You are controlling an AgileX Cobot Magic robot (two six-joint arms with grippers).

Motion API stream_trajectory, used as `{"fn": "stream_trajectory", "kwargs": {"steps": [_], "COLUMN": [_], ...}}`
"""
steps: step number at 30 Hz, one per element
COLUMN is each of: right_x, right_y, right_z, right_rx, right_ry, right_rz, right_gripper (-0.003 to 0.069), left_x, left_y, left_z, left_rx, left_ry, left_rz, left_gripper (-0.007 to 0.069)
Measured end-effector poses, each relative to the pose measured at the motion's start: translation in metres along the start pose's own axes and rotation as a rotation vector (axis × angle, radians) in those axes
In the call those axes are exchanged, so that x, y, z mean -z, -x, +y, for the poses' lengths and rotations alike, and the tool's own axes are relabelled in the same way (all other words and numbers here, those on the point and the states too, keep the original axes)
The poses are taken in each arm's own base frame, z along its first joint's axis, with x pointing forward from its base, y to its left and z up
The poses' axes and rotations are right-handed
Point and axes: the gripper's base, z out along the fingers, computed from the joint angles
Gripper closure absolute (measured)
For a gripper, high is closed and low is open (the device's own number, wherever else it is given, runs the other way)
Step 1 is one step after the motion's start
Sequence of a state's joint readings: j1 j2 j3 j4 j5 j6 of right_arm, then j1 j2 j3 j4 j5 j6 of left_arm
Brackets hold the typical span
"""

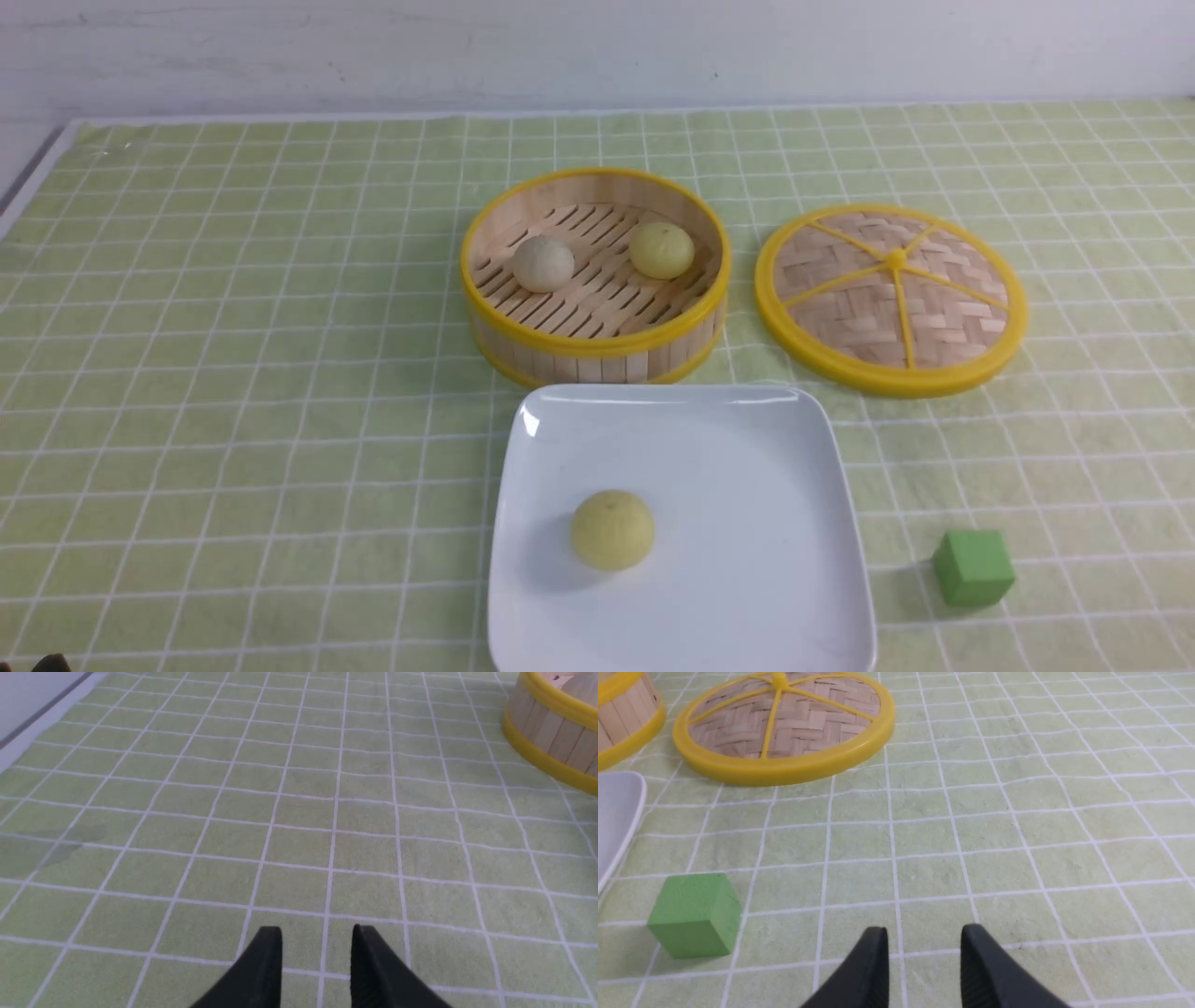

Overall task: Put the steamed buns into the plate on the green tablecloth.
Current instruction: 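Reach into the bamboo steamer and grasp a bun with the left gripper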

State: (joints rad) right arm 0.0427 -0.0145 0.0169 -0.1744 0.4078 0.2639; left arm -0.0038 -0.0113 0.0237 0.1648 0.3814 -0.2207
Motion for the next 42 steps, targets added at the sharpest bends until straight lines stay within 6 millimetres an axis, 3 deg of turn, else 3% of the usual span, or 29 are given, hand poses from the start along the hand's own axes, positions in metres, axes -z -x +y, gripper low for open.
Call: {"fn": "stream_trajectory", "kwargs": {"steps": [3,8,10,13,14,17,22,24,28,30,31,34,35,37,38,40,41,42], "right_x": [0.0,0.0,-0.001,0.0,0.001,0.001,0.002,0.002,0.004,0.006,0.01,0.017,0.017,0.015,0.018,0.014,0.01,0.008], "right_y": [0.0,0.001,0.003,0.008,0.011,0.014,0.017,0.019,0.025,0.034,0.049,0.092,0.114,0.146,0.149,0.174,0.175,0.18], "right_z": [0.0,0.0,0.004,0.009,0.012,0.013,0.013,0.013,0.011,0.01,0.011,0.016,0.019,0.025,0.025,0.032,0.033,0.036], "right_rx": [0.007,-0.034,-0.22,-0.478,-0.695,-0.902,-0.971,-0.98,-0.985,-0.931,-0.89,-0.709,-0.598,-0.46,-0.451,-0.332,-0.325,-0.243], "right_ry": [-0.003,0.004,0.056,0.121,0.173,0.216,0.239,0.248,0.269,0.276,0.281,0.253,0.225,0.173,0.173,0.112,0.105,0.089], "right_rz": [-0.001,-0.019,-0.048,-0.077,-0.087,-0.09,-0.118,-0.142,-0.213,-0.277,-0.313,-0.329,-0.297,-0.144,-0.135,0.205,0.244,0.494], "right_gripper": [0.0419,0.0419,0.0419,0.0419,0.0419,0.0419,0.0419,0.0419,0.0421,0.0458,0.0502,0.0612,0.0654,0.0672,0.0672,0.0672,0.0672,0.0672], "left_x": [0.0,0.001,0.002,0.002,0.002,0.001,0.001,0.001,0.018,0.033,0.035,0.022,0.005,-0.022,-0.024,-0.06,-0.067,-0.099], "left_y": [0.0,0.0,0.0,0.001,0.002,0.005,0.007,0.007,0.04,0.073,0.092,0.119,0.129,0.143,0.147,0.156,0.155,0.16], "left_z": [-0.004,-0.017,-0.019,-0.02,-0.02,-0.018,-0.013,-0.013,-0.016,-0.019,-0.021,-0.027,-0.03,-0.037,-0.037,-0.043,-0.043,-0.046], "left_rx": [0.227,0.961,1.101,1.173,1.195,1.167,0.917,0.905,0.826,0.776,0.743,0.642,0.574,0.438,0.41,0.243,0.232,0.124], "left_ry": [-0.04,-0.173,-0.195,-0.206,-0.211,-0.212,-0.173,-0.171,-0.212,-0.233,-0.22,-0.174,-0.148,-0.143,-0.151,-0.181,-0.182,-0.226], "left_rz": [0.008,0.086,0.109,0.115,0.099,0.056,-0.01,-0.006,-0.054,-0.077,-0.029,0.163,0.305,0.52,0.529,0.771,0.805,0.919], "left_gripper": [0.0382,0.0382,0.0382,0.0382,0.0382,0.0382,0.0387,0.0395,0.0481,0.0568,0.0603,0.0622,0.0622,0.0622,0.0622,0.0622,0.0622,0.0622]}}
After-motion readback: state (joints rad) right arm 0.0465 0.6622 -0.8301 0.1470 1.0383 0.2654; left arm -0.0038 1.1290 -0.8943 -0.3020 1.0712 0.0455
